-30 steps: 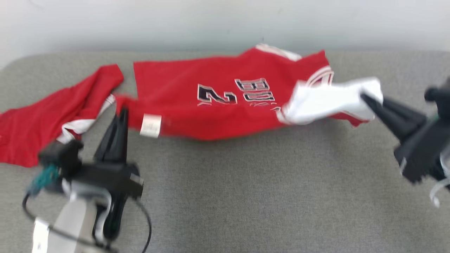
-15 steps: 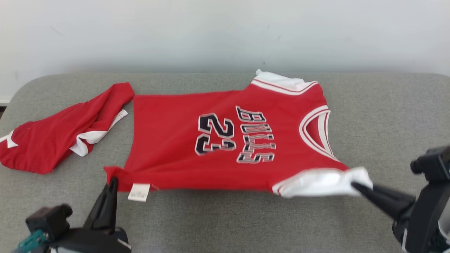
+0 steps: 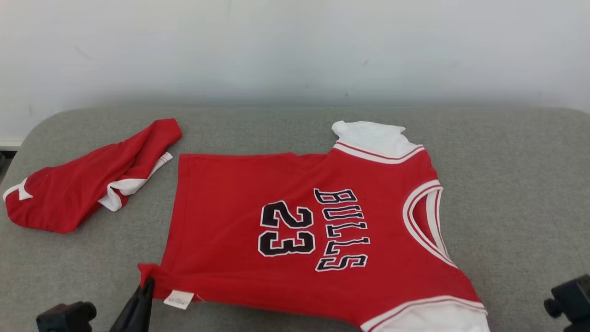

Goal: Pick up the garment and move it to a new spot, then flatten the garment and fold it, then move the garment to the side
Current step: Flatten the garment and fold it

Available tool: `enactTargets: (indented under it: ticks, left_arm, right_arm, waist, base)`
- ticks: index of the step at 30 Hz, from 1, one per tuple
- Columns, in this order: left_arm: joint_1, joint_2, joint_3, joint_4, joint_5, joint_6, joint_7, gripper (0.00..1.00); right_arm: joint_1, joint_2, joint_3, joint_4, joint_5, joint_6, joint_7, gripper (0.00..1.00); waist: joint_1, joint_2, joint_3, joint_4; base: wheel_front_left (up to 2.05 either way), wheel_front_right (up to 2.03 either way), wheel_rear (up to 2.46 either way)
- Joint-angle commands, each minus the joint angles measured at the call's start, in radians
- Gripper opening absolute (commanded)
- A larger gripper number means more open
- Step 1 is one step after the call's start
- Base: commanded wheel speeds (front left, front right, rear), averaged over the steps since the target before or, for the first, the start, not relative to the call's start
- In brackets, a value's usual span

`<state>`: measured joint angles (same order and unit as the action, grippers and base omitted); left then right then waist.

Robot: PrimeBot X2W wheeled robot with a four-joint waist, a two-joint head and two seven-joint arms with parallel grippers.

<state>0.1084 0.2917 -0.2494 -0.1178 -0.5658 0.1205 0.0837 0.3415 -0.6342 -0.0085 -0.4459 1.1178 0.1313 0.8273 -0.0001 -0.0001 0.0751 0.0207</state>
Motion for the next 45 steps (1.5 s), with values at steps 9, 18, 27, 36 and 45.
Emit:
enactTargets:
  ticks: [9,18,27,36,45]
  left_arm:
    - [0.08,0.073,-0.026,-0.034,0.032,0.059,0.159,0.0]
    - [0.18,0.139,-0.014,-0.138,-0.001,0.116,0.323,0.0]
    - [0.199,0.154,-0.003,-0.214,-0.016,0.134,0.358,0.0]
    - [0.099,0.113,-0.025,-0.143,-0.013,0.095,0.298,0.0]
    - [0.011,0.078,-0.033,-0.019,-0.014,0.066,0.238,0.0]
  right_arm:
    - [0.151,0.228,-0.097,-0.111,-0.095,-0.001,0.24,0.0]
    - [0.216,0.384,-0.155,-0.213,-0.153,-0.001,0.375,0.0]
    - [0.157,0.42,-0.157,-0.285,-0.169,-0.001,0.4,0.0]
    - [0.034,0.355,-0.104,-0.239,-0.155,-0.001,0.267,0.0]
    - [-0.057,0.261,-0.021,-0.131,-0.134,-0.001,0.078,0.0]
  waist:
    - [0.0001,0.0001,-0.023,-0.019]
    - [0.0001,0.0001,-0.026,-0.021]
    - [0.0001,0.0001,-0.012,-0.014]
    - [0.0001,0.0001,0.005,-0.002]
    - [0.0001,0.0001,0.012,-0.008]
  base:
    - [0.0,0.0,0.0]
    - [0.0,0.0,0.0]
    - [0.0,0.0,0.0]
    - [0.0,0.0,0.0]
    - [0.0,0.0,0.0]
